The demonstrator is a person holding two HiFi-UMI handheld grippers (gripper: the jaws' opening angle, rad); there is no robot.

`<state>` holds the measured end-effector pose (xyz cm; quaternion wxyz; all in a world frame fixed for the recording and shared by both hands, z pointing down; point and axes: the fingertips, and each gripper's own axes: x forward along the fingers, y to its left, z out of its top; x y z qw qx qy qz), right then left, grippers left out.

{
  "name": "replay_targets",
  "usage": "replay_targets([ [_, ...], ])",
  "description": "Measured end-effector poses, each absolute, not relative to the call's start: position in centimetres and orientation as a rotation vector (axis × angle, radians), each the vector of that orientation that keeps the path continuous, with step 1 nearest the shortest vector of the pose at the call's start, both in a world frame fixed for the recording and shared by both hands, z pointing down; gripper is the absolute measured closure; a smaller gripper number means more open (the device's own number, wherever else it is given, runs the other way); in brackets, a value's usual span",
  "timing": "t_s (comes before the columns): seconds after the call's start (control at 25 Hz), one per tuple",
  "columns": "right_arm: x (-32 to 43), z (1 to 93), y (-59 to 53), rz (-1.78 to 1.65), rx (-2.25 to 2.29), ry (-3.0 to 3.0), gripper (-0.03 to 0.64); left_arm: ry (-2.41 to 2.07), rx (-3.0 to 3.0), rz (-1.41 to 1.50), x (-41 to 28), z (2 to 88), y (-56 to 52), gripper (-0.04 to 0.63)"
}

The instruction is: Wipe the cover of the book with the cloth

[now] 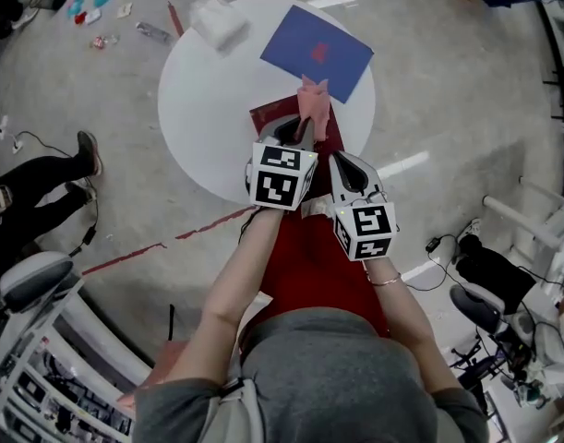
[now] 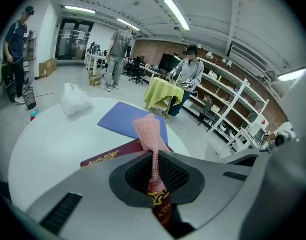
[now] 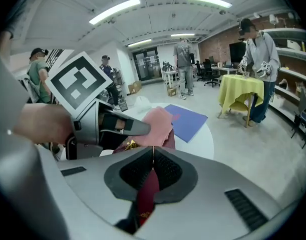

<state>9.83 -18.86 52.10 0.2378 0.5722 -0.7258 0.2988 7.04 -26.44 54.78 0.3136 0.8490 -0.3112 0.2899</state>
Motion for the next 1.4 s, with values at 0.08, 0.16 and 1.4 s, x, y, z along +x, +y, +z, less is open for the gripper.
replay_targets([
  [0.08,9.5,52.2,-18.9,0.814,1.539,-2.000,0.588,-0.850,2.219,0.775,5.9,55.1,-26.3,0.563],
  [0.16,9.0,52.4,-19.0,0.809,1.514,-2.009,0.588,-0.875,2.198,0.780,4.8,55.4,-26.1,0.563],
  [1.4,7.2,50.8,-15.9,0.713,1.476,-2.106,0.588,-1.262,2.020,0.798,-9.4,53.3,-20.5,0.563],
])
